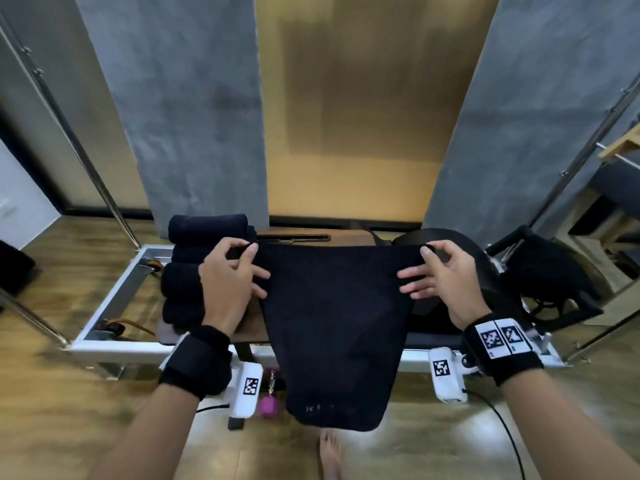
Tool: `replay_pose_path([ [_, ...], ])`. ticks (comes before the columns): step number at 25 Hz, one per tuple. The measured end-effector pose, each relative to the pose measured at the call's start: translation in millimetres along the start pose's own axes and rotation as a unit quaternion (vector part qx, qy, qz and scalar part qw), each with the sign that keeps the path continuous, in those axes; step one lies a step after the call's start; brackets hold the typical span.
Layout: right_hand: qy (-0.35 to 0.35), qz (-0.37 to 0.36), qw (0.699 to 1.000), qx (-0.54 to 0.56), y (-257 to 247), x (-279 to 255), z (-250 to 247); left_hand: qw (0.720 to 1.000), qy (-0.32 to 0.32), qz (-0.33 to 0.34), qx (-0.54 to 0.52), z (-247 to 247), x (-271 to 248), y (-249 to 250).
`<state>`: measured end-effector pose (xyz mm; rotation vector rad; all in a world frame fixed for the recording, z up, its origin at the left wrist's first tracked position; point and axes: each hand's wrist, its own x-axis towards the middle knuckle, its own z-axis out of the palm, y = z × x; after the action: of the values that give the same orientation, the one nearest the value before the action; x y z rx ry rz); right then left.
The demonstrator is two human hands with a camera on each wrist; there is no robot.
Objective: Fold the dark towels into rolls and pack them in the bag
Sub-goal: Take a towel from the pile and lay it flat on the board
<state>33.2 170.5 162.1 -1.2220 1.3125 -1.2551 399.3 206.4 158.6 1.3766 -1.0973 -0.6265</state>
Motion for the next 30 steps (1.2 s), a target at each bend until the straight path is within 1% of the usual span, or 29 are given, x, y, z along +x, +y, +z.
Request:
replay_pose_path([
  [1,-0.003,0.009,1.0,0.015,6.4,17.0,6.7,0.999,-0.005,-0.029,-0.032,11.9,11.3,-7.2],
  [3,0.014,0.031,0.999,0.034,25.9,55.7,19.0,0.994,-0.007,-0.076,-0.072,37.1,36.1,-24.4],
  [6,0.04,0.07,0.996,0.044,61.2,112.2,33.0,0.986,0.017,-0.134,-0.097,71.4,73.6,-55.1],
  [11,0.057,0.157,0.985,0.046,120.3,205.2,48.9,0.974,0.056,-0.208,-0.063,129.9,138.1,-113.4],
  [15,0.063,0.203,0.976,0.041,146.3,261.8,62.2,0.968,0.068,-0.24,-0.028,163.5,177.1,-151.0],
  [19,0.058,0.233,0.971,0.014,164.2,313.5,74.7,0.957,0.093,-0.275,0.002,185.5,217.2,-187.7],
  [23,0.063,0.256,0.965,0.0,180.2,341.1,87.9,0.948,0.101,-0.3,0.04,198.4,237.3,-216.2],
  [25,0.071,0.257,0.964,-0.006,186.7,346.4,91.9,0.949,0.098,-0.294,0.058,201.9,239.2,-223.7],
  [26,0.077,0.255,0.964,-0.008,188.8,347.2,92.4,0.952,0.088,-0.284,0.071,202.2,238.7,-225.1],
  [30,0.078,0.239,0.968,0.002,186.9,339.4,92.1,0.958,0.008,-0.256,0.133,197.9,226.8,-217.3],
])
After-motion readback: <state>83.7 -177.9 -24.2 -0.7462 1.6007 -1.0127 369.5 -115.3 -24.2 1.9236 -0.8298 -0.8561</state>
